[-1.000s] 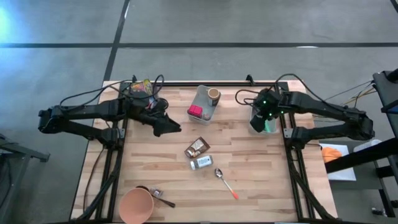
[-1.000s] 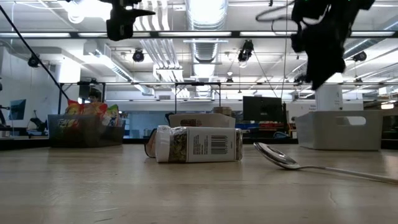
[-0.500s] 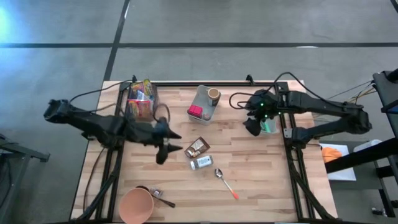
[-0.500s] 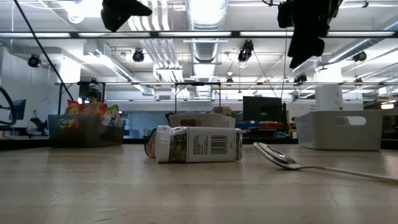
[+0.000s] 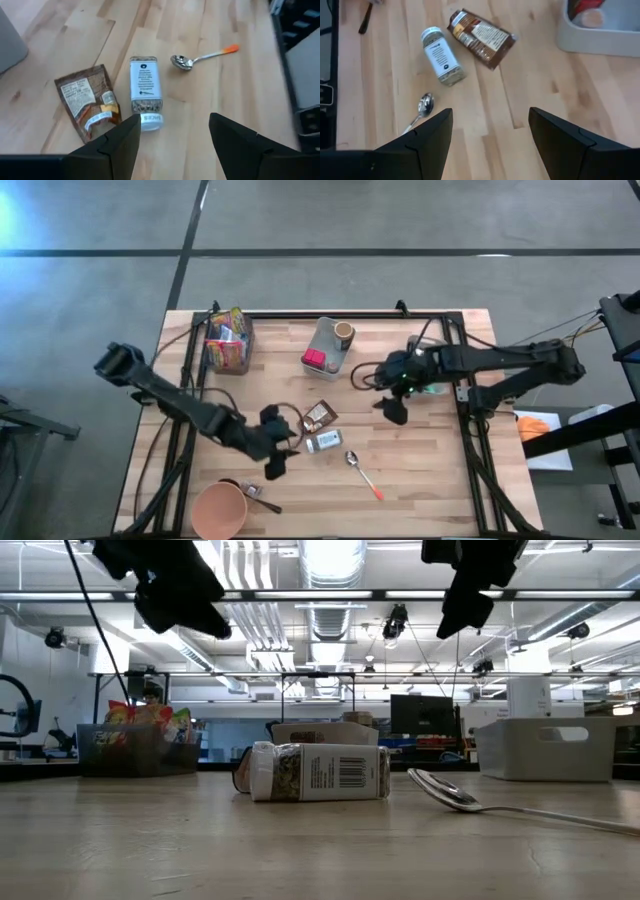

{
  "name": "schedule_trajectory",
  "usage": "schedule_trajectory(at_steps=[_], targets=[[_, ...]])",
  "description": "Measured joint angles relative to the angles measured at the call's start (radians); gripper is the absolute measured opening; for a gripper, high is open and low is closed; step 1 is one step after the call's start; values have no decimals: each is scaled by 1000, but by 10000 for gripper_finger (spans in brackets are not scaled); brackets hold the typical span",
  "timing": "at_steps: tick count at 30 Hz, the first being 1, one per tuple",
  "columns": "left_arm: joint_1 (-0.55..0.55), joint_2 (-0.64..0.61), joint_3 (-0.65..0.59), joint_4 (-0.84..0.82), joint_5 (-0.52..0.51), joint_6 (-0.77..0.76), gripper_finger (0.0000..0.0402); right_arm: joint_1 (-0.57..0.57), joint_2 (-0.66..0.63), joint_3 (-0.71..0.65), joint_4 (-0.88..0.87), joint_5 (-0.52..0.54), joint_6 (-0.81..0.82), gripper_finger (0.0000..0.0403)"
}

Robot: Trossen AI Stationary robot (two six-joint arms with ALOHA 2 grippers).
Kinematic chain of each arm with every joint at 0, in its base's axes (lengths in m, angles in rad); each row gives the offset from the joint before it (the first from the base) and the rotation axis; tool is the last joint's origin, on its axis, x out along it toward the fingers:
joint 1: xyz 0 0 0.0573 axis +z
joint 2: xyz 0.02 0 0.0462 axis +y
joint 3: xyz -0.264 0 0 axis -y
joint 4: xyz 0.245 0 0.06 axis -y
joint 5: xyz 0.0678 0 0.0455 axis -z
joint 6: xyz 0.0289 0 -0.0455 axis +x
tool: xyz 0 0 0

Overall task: Pick & Place Food Item
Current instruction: Put the white seasoning bottle into the left gray bin

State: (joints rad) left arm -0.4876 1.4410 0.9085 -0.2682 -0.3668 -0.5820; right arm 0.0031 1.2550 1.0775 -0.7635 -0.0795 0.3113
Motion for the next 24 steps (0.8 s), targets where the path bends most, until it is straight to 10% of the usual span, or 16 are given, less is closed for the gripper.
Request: schedule_trajectory(at_steps=[10, 24], targets=[[-103, 220, 0, 187, -245, 81, 239, 80, 114, 99, -10, 1, 37, 260], [-98, 354, -15, 258, -265, 84, 239, 109, 168, 195, -13, 3, 38, 260]])
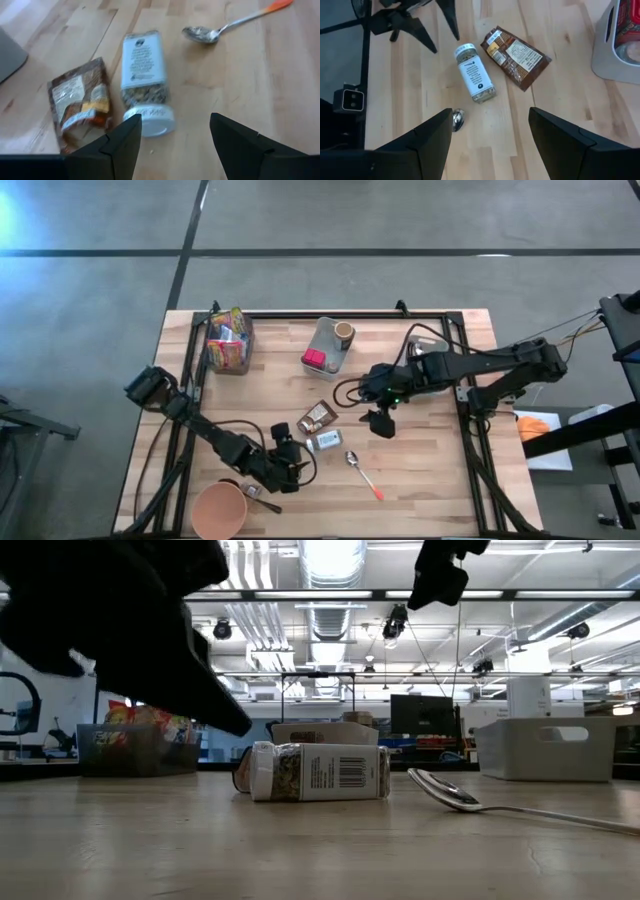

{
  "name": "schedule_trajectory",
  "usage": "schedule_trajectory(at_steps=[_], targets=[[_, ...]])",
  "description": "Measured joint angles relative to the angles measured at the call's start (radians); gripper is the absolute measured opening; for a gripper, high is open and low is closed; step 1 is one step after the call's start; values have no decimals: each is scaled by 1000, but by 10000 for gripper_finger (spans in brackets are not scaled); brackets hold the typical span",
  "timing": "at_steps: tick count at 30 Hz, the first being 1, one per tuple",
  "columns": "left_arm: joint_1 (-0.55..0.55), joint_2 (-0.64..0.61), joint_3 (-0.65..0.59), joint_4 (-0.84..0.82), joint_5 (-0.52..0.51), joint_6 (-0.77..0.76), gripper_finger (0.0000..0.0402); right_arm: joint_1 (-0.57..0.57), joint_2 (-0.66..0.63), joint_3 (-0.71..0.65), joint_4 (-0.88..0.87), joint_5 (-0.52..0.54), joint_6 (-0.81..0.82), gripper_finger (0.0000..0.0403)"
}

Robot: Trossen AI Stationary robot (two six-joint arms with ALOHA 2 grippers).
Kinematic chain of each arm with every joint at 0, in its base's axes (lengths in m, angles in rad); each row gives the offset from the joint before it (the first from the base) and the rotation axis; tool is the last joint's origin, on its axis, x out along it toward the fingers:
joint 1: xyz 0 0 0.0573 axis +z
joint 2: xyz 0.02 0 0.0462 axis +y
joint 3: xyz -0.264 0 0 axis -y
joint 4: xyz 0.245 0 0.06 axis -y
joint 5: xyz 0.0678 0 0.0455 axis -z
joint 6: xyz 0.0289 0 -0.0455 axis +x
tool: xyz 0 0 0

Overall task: Pick & Place Food Item
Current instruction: Put the white seasoning bottle into the left gray bin

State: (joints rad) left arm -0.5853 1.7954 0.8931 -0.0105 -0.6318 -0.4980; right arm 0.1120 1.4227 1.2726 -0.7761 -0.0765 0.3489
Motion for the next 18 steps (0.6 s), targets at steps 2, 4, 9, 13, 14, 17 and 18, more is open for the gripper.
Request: schedule_trajectory(at_steps=[2, 4, 9, 13, 14, 17, 18], targets=[[4, 0, -30, 44, -5, -1, 239, 2, 0, -7, 2, 0, 0, 260], [7, 0, -64, 109, -5, -15, 239, 4, 0, -13, 0, -1, 2, 260], [12, 1, -121, 236, -5, 2, 239, 6, 0, -18, 2, -3, 10, 260], [21, 1, -129, 254, -7, 74, 239, 6, 0, -18, 2, -3, 10, 260], [25, 1, -129, 252, -13, 76, 239, 6, 0, -18, 2, -3, 10, 260], [42, 1, -129, 254, -18, 76, 239, 6, 0, -18, 2, -3, 10, 260], [48, 1, -129, 254, -18, 76, 239, 6, 0, -18, 2, -3, 10, 260]])
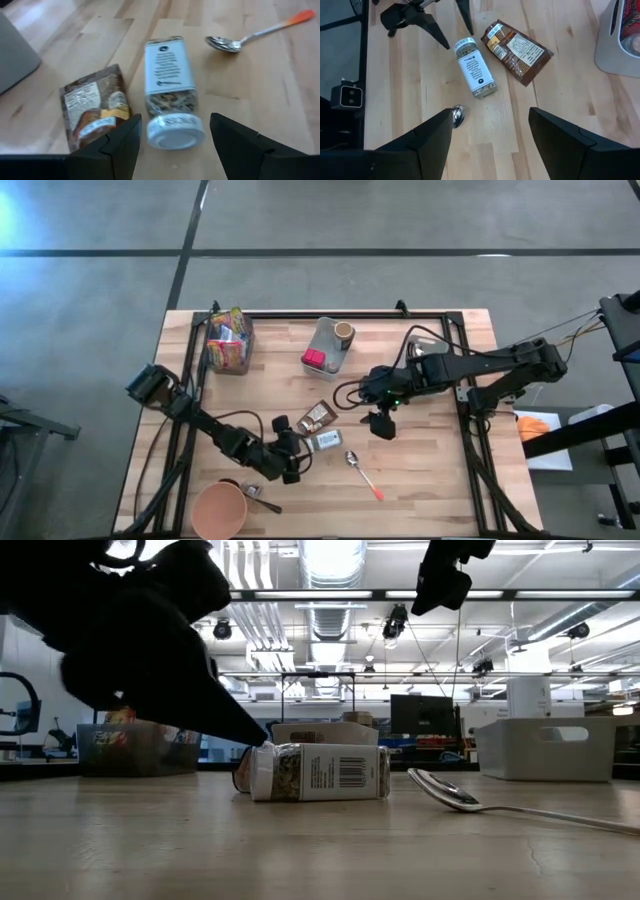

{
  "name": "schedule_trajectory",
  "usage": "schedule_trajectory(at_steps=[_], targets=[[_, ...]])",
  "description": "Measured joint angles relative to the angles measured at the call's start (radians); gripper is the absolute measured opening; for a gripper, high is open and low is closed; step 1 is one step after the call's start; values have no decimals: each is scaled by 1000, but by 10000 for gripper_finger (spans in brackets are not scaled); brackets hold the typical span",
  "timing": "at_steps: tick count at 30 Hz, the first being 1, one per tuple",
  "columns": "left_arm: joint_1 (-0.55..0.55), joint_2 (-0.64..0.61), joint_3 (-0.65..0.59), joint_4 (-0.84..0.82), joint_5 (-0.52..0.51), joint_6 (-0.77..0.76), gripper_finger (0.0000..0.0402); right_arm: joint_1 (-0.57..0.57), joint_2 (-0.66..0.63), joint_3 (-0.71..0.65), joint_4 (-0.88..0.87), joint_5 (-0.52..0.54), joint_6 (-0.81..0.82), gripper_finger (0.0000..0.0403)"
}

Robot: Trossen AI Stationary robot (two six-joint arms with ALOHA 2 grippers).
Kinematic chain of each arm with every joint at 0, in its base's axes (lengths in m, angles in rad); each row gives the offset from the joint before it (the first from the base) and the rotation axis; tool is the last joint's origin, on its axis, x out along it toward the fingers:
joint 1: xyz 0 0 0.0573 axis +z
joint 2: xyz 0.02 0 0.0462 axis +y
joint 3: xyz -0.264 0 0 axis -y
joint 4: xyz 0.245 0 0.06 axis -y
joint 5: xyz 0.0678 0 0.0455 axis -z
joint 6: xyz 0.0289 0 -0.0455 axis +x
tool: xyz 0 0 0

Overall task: Pick & Place Food Item
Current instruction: Put the white seasoning bottle into the left gray bin

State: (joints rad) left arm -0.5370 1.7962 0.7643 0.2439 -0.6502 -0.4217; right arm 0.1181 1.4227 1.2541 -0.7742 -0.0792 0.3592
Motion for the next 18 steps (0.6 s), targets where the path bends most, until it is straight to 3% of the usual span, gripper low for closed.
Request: schedule_trajectory(at_steps=[5, 18], targets=[[28, 0, 0, 16, 44, 0, 251, 0, 0, 0, 0, 0, 0, 260], [39, 3, 0, 19, 74, 4, 358, 0, 0, -1, 0, 0, -22, 260]])
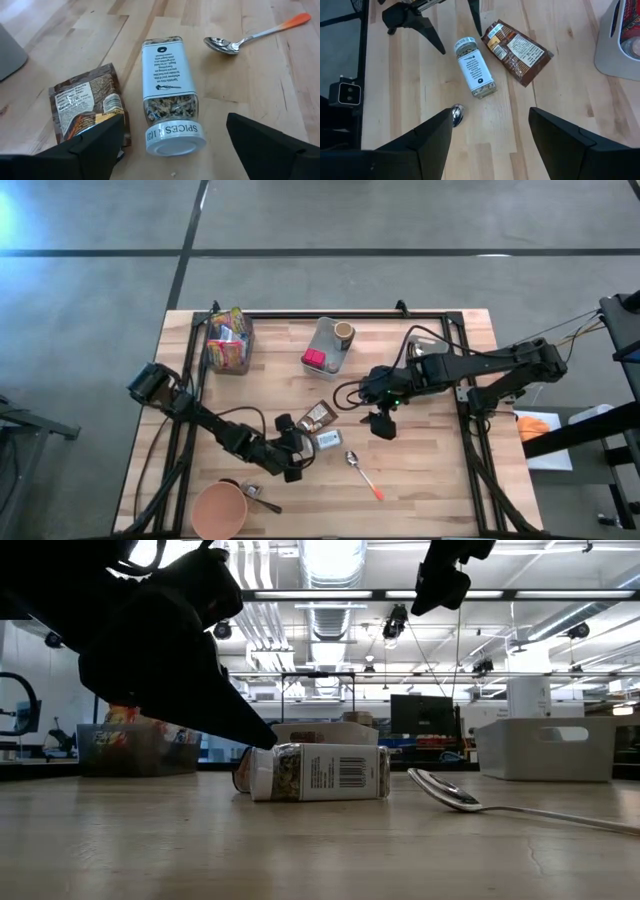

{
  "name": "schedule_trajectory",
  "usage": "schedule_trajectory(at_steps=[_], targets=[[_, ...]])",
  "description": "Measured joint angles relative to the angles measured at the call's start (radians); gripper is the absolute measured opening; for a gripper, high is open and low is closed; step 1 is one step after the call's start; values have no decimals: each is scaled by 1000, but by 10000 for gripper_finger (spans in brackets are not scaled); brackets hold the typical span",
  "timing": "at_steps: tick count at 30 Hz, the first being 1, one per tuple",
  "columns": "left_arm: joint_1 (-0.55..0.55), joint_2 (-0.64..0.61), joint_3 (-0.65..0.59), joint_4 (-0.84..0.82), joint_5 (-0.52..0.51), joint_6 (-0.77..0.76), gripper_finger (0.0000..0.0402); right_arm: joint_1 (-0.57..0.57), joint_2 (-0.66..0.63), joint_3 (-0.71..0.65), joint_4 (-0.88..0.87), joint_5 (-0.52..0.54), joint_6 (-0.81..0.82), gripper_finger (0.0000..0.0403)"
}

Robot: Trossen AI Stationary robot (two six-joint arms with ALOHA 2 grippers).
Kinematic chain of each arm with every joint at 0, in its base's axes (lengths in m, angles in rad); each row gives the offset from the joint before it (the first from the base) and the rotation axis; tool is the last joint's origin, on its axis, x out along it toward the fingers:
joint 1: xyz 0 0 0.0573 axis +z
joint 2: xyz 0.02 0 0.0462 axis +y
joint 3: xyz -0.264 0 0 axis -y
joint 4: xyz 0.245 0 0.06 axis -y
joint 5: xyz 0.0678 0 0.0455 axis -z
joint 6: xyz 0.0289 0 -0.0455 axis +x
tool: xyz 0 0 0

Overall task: Pick & Place Food Item
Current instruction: Put the white seasoning bottle into the left gray bin

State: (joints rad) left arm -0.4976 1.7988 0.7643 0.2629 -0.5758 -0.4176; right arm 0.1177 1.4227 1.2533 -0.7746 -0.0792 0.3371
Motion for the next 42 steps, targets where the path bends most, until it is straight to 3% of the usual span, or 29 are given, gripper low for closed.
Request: schedule_trajectory(at_steps=[11, 28, 33, 40, 42], targets=[[-3, 96, 2, 81, -1, 3, 361, 0, 0, -1, -6, 0, -1, 260], [-3, 129, 2, 107, -60, 3, 354, 0, 0, -1, -7, 0, -8, 260], [-3, 129, 1, 107, -60, 3, 305, 0, 0, -1, -7, 0, -8, 260], [-3, 129, 2, 101, -38, 2, 191, 0, 0, -1, -7, 0, -8, 260], [-2, 129, 2, 103, -26, -12, 191, 0, 0, -1, -7, 0, -8, 260]])
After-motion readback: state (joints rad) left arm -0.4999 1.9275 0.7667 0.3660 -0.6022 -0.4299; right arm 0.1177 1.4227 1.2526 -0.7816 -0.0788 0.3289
